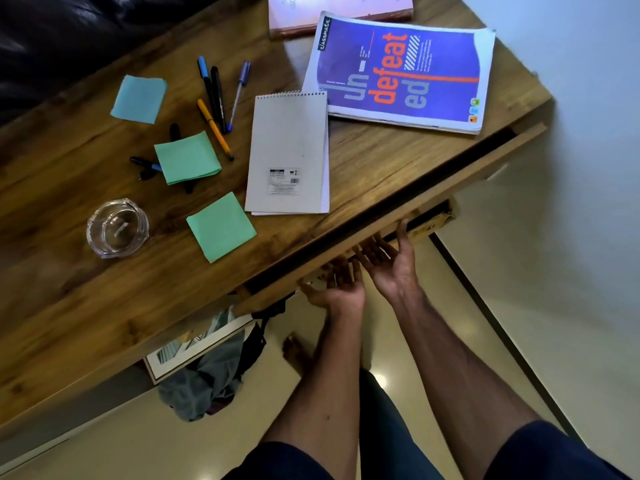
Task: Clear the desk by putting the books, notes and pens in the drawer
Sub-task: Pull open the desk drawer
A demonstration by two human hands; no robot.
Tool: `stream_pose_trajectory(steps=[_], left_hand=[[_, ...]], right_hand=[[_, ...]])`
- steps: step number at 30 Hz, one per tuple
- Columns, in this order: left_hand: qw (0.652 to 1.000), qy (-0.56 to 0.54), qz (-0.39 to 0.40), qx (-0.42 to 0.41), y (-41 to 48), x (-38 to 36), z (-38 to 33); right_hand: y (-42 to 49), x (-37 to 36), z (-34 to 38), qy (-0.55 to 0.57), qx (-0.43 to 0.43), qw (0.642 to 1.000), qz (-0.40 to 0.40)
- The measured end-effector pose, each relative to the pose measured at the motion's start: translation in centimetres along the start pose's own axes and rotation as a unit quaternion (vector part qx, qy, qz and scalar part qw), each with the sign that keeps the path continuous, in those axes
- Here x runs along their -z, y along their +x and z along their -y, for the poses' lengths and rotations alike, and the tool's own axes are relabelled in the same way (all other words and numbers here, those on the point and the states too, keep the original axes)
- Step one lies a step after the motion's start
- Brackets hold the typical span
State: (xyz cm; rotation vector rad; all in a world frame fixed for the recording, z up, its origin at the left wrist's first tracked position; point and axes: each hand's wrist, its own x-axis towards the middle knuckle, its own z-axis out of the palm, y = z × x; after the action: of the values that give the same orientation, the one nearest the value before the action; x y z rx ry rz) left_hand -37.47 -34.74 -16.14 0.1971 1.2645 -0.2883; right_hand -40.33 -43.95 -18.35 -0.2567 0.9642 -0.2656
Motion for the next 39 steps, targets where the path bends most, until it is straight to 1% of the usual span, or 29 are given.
stream_pose_trajectory(steps=[2,4,7,8,9,10,11,12,13,14,15,16,17,18,19,20,21,22,24,25,26,27,28,30,32,33,36,39], left_hand=[[0.999,-0.008,-0.031,0.001,-0.5,1.1,0.5],[0.999,-0.001,-0.047,0.001,-1.1,1.9,1.0],[0.999,0.022,-0.034,0.003,-1.7,2.8,1.1],[0.998,0.053,-0.026,0.010,-2.1,3.0,0.9],[0.994,0.106,-0.023,0.019,-2.7,3.1,0.6],[0.982,0.185,-0.020,0.025,-3.5,3.4,0.5],[0.955,0.295,-0.013,0.022,-4.7,3.7,0.3],[0.901,0.434,0.000,0.000,-6.2,4.2,0.0],[0.815,0.577,0.025,-0.045,-7.8,4.8,0.0],[0.709,0.693,0.066,-0.112,-9.2,5.4,-0.1],[0.590,0.773,0.125,-0.196,-10.0,5.9,-0.2],[0.467,0.816,0.188,-0.285,-10.7,6.1,-0.4],[0.357,0.829,0.234,-0.362,-11.1,5.8,-0.8],[0.273,0.819,0.265,-0.429,-11.0,5.2,-1.1],[0.216,0.799,0.285,-0.484,-10.8,4.3,-1.4],[0.183,0.785,0.290,-0.517,-10.4,3.2,-1.6],[0.161,0.784,0.281,-0.530,-10.1,2.0,-1.8],[0.143,0.797,0.264,-0.525,-9.6,1.0,-1.9],[0.116,0.844,0.222,-0.475,-8.6,-0.3,-2.0],[0.112,0.867,0.206,-0.440,-8.1,-0.5,-2.0],[0.114,0.885,0.196,-0.407,-8.1,-0.4,-2.0],[0.120,0.893,0.192,-0.388,-8.0,-0.3,-2.0],[0.125,0.895,0.192,-0.382,-8.0,0.0,-2.1],[0.135,0.893,0.194,-0.383,-8.1,0.5,-2.0],[0.142,0.898,0.197,-0.366,-8.4,1.2,-1.9],[0.137,0.904,0.198,-0.353,-8.6,1.7,-1.8],[0.104,0.917,0.218,-0.317,-9.2,3.5,-1.6],[0.118,0.921,0.237,-0.286,-9.8,5.7,-1.6]], right_hand=[[-0.9,1.3,0.2,0.013,-0.002,1.000,0.006],[-1.5,2.4,0.3,0.022,-0.013,1.000,-0.006],[-2.2,3.3,0.4,0.007,-0.014,1.000,-0.025],[-2.6,3.2,0.5,-0.002,-0.009,0.999,-0.031],[-3.2,3.0,0.6,-0.023,0.002,0.998,-0.054],[-3.9,2.8,0.7,-0.059,0.023,0.993,-0.095],[-4.9,2.6,0.8,-0.111,0.055,0.981,-0.150],[-6.0,2.3,0.8,-0.172,0.100,0.959,-0.202],[-7.1,2.1,1.0,-0.225,0.153,0.933,-0.234],[-8.2,1.8,1.1,-0.268,0.211,0.910,-0.235],[-9.1,1.4,1.2,-0.316,0.272,0.884,-0.211],[-9.8,0.9,1.6,-0.374,0.337,0.846,-0.172],[-10.2,0.3,2.2,-0.438,0.398,0.796,-0.127],[-10.1,-0.4,2.8,-0.497,0.446,0.740,-0.083],[-9.7,-1.2,3.5,-0.555,0.471,0.684,-0.043],[-9.0,-1.9,4.2,-0.615,0.476,0.629,-0.011],[-8.0,-2.5,4.7,-0.676,0.465,0.572,0.012],[-6.9,-3.0,5.2,-0.738,0.436,0.514,0.024],[-5.2,-3.3,5.9,-0.849,0.344,0.399,0.030],[-4.9,-3.3,6.1,-0.888,0.297,0.348,0.031],[-4.8,-3.2,6.3,-0.912,0.266,0.310,0.036],[-5.0,-3.1,6.3,-0.923,0.254,0.286,0.040],[-5.3,-2.9,6.3,-0.925,0.257,0.275,0.044],[-5.9,-2.6,6.2,-0.925,0.268,0.266,0.040],[-6.6,-1.9,6.0,-0.931,0.260,0.254,0.031],[-6.9,-1.4,6.0,-0.934,0.251,0.252,0.029],[-7.8,1.0,6.1,-0.938,0.238,0.253,0.021],[-9.5,3.9,5.8,-0.939,0.224,0.261,0.013]])
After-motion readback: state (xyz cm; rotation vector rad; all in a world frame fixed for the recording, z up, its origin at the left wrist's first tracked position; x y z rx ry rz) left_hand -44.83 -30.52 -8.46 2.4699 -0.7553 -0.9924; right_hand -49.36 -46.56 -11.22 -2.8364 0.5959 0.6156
